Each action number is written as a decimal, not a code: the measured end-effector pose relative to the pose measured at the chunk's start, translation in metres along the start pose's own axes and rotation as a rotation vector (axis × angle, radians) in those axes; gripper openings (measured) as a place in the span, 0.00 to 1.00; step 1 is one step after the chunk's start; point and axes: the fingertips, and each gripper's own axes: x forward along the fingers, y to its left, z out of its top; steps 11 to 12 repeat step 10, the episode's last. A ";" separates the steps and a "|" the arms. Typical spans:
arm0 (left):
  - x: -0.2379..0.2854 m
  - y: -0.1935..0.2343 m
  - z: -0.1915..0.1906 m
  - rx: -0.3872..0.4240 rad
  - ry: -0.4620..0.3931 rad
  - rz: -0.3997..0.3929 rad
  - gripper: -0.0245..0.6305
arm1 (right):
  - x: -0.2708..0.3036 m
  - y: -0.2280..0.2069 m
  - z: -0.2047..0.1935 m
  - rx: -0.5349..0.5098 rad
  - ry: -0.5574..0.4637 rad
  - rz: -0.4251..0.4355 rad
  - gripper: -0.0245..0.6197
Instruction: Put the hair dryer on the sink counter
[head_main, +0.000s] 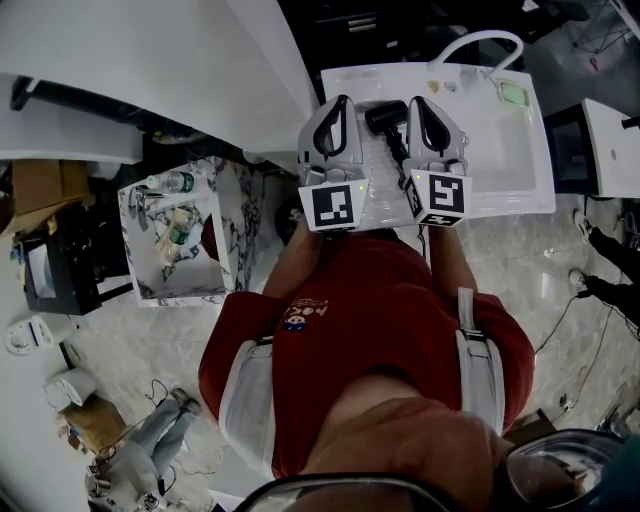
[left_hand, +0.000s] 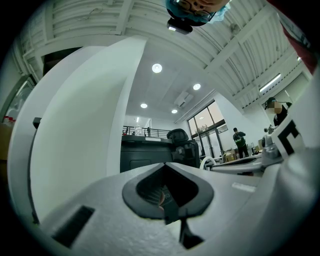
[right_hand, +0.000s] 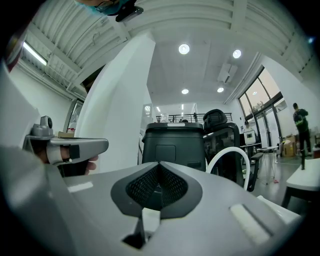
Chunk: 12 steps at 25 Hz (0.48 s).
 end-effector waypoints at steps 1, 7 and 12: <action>0.000 0.000 0.000 0.001 0.001 0.000 0.04 | 0.000 0.000 -0.001 -0.001 0.001 0.001 0.04; -0.001 0.002 -0.001 0.000 0.006 -0.001 0.04 | 0.000 0.002 0.000 -0.004 0.002 -0.001 0.04; -0.001 0.001 -0.001 0.007 0.009 -0.005 0.04 | 0.000 0.002 0.000 -0.004 0.004 -0.003 0.04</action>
